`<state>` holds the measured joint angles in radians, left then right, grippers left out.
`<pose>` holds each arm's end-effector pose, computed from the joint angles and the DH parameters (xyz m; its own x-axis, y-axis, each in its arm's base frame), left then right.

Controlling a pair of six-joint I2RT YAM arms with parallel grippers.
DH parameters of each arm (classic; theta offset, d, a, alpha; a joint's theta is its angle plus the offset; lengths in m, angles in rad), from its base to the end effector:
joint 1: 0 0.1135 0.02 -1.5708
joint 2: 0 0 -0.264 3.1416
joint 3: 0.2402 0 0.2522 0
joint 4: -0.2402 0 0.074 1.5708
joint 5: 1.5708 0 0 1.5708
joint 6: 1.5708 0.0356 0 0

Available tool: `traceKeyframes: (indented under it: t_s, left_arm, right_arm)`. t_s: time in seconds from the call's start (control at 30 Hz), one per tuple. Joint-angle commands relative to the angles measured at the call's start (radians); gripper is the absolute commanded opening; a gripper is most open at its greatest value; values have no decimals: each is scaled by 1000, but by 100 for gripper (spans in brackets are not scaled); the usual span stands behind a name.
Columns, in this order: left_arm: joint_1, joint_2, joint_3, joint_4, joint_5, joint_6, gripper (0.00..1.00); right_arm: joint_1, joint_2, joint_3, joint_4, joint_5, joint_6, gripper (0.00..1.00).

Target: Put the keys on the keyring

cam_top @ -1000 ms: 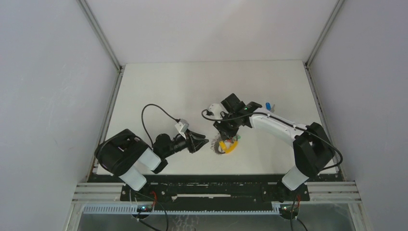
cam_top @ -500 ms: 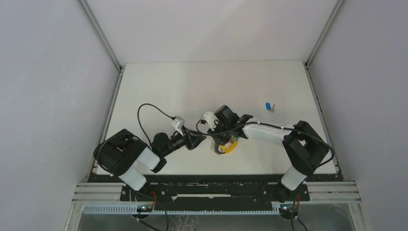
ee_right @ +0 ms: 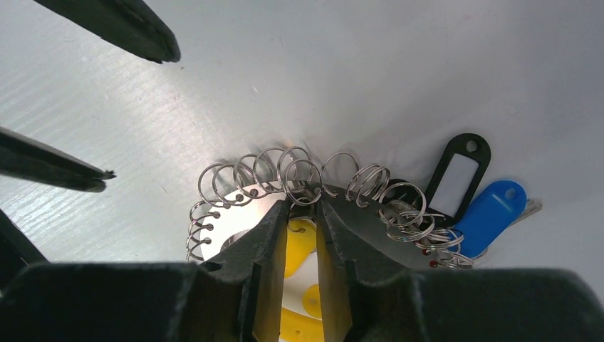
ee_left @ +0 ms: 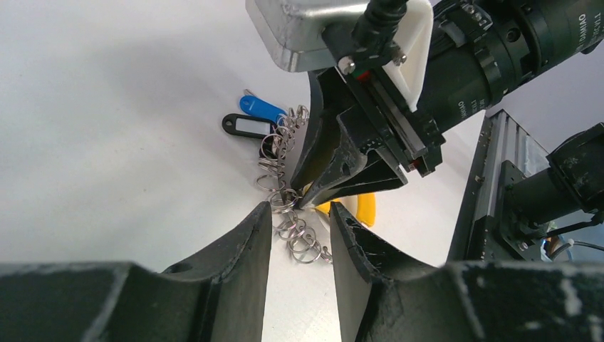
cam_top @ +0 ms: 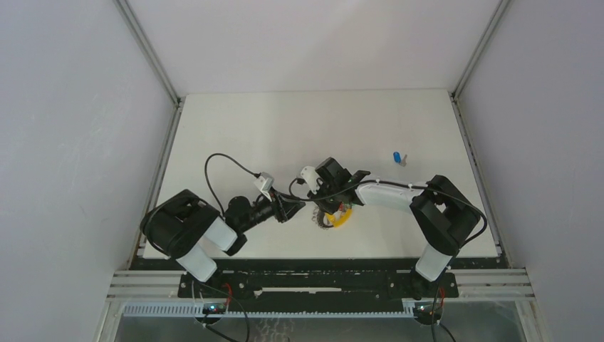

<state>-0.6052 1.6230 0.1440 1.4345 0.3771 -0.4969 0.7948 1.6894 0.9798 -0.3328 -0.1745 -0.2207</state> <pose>0.1759 -0.1376 0.1339 -0.4285 -0.2425 -0.8704 0.7135 0.5002 -0.4906 0.2275 0.2407 0.1674 -0.4229 -0.7388 -0.5247 -0.8781 0.4772 0.0359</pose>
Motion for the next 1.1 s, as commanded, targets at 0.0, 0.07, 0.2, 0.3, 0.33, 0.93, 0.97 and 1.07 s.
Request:
traceKeyframes:
  t_s: [0.0, 0.07, 0.2, 0.3, 0.33, 0.93, 0.97, 1.07]
  left_arm:
    - [6, 2, 20, 47, 19, -6, 40]
    - [7, 10, 25, 47, 22, -8, 40]
    - [7, 27, 41, 47, 32, -12, 40]
    - [6, 30, 43, 47, 40, -5, 40]
    - [7, 29, 43, 47, 42, 1, 40]
    - [6, 175, 230, 47, 404, 300, 37]
    - [7, 185, 240, 47, 422, 311, 36]
    - [7, 199, 254, 47, 456, 348, 35]
  right_arm:
    - [7, 5, 7, 11, 10, 2, 21]
    - [7, 2, 7, 1, 10, -3, 20]
    - [6, -11, 7, -7, 12, -7, 15]
    - [4, -23, 7, -16, 6, -10, 9]
    - [2, -29, 7, -20, 6, -11, 6]
    - [-16, -205, 7, -136, -38, -103, 0]
    - [-13, -213, 7, -141, -37, -109, 0]
    - [-3, -235, 7, -155, -40, -125, 0]
